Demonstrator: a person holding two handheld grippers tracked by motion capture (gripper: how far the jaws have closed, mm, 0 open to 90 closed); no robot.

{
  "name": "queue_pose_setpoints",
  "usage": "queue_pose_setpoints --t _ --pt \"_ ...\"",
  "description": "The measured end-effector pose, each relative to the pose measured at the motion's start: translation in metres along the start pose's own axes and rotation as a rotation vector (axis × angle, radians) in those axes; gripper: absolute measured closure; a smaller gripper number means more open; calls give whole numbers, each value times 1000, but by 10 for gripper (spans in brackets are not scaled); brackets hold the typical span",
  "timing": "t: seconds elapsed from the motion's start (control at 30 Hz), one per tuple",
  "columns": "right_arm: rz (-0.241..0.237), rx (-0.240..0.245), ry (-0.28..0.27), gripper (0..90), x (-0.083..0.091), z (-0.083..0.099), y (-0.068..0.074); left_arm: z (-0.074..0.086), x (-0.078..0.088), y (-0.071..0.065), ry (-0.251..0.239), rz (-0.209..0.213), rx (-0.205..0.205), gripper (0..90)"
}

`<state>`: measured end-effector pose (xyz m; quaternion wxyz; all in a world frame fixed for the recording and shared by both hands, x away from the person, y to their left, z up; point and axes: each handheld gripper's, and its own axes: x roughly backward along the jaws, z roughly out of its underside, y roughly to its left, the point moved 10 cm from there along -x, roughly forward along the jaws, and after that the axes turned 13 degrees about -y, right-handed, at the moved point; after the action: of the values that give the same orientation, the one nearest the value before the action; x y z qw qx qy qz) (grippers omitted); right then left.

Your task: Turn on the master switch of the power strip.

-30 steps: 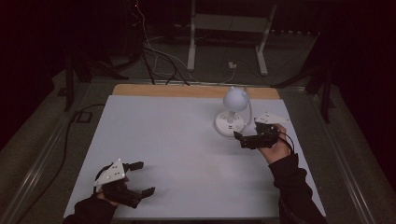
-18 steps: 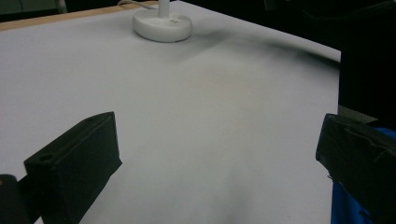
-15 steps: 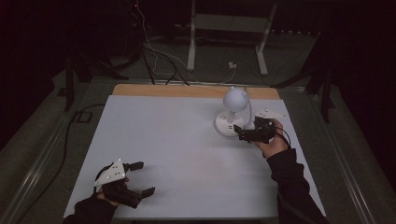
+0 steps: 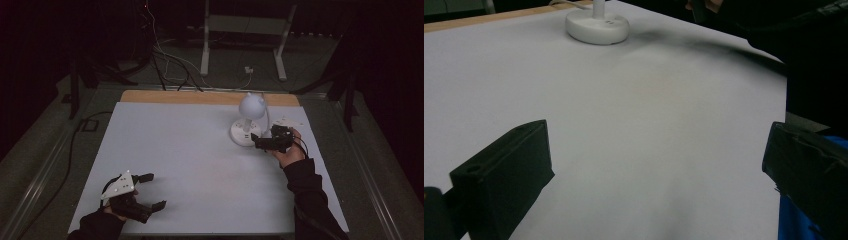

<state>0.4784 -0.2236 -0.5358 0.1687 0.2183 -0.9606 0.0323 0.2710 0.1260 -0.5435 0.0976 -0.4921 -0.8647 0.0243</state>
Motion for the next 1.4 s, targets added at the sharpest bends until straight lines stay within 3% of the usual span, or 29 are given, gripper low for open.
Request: queue_pose_setpoints --t 0.27,0.33,0.5,0.8,1.1,1.4 --pt "53 -40 3 209 -3 6 -10 0 0 0 1 0 0 2" --pt "61 -36 9 256 -4 7 -11 0 0 0 1 0 1 2" --pt "81 -29 24 467 -5 8 -13 1 -1 0 1 -1 3 2" --pt "79 -17 7 621 -9 8 -12 0 0 0 1 0 2 2" --pt "128 -7 35 884 -13 11 -14 1 -1 0 1 0 5 2" --pt "133 -16 36 900 -17 14 -12 1 -1 0 2 1 6 2"
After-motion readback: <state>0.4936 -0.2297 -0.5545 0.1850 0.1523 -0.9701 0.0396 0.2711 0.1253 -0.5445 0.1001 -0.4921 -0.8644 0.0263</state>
